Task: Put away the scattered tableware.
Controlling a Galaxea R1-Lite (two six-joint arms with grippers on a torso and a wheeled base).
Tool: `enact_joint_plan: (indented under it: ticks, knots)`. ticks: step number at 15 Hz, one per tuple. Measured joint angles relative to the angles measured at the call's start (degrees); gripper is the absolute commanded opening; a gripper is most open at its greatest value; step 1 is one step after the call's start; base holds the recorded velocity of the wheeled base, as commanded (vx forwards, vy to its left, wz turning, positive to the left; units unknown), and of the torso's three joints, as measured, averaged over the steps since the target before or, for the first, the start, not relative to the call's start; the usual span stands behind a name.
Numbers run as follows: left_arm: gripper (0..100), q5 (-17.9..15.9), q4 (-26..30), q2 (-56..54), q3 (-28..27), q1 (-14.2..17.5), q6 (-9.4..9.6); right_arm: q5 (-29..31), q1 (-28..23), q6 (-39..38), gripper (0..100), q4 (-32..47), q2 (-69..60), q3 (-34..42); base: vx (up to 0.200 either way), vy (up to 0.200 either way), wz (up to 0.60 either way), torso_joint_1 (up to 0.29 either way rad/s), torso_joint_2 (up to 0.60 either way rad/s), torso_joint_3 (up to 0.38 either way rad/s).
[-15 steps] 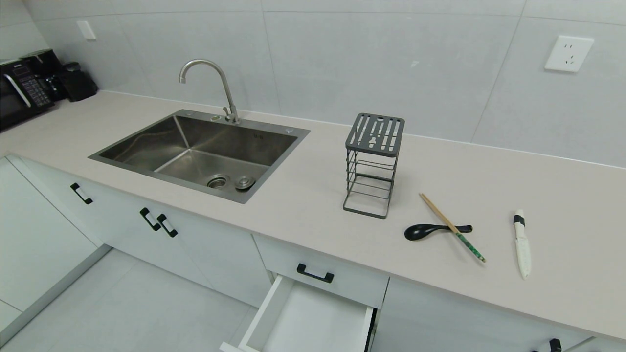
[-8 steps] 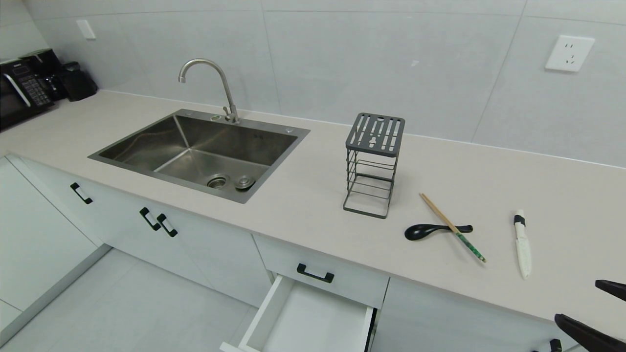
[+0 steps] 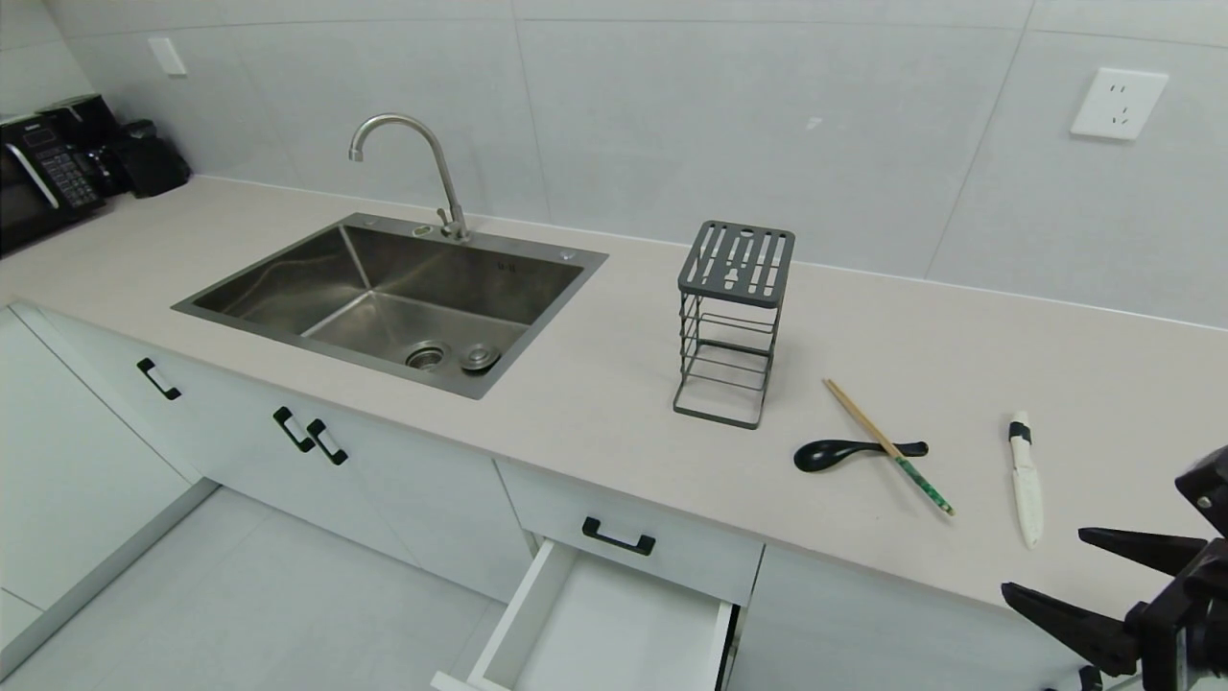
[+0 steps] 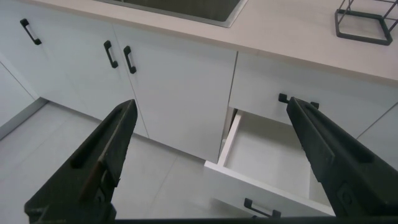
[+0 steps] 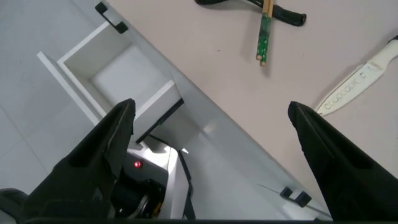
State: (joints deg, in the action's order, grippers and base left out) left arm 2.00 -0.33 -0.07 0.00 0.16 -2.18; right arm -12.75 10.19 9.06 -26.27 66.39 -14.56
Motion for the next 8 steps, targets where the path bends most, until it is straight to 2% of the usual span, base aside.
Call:
enact_joint_plan:
  ticks: [3, 8]
  knots:
    - [100, 0.0, 0.0, 0.0, 0.0, 0.0, 0.00, 0.1, 0.0, 1.6, 100, -2.5, 4.8, -1.3, 0.000, 0.000, 0.00, 0.000, 0.00, 0.000]
    - [100, 0.0, 0.0, 0.0, 0.0, 0.0, 0.00, 0.2, 0.0, 1.7, 100, -2.5, 12.8, -7.8, 0.000, 0.000, 0.00, 0.000, 0.00, 0.000]
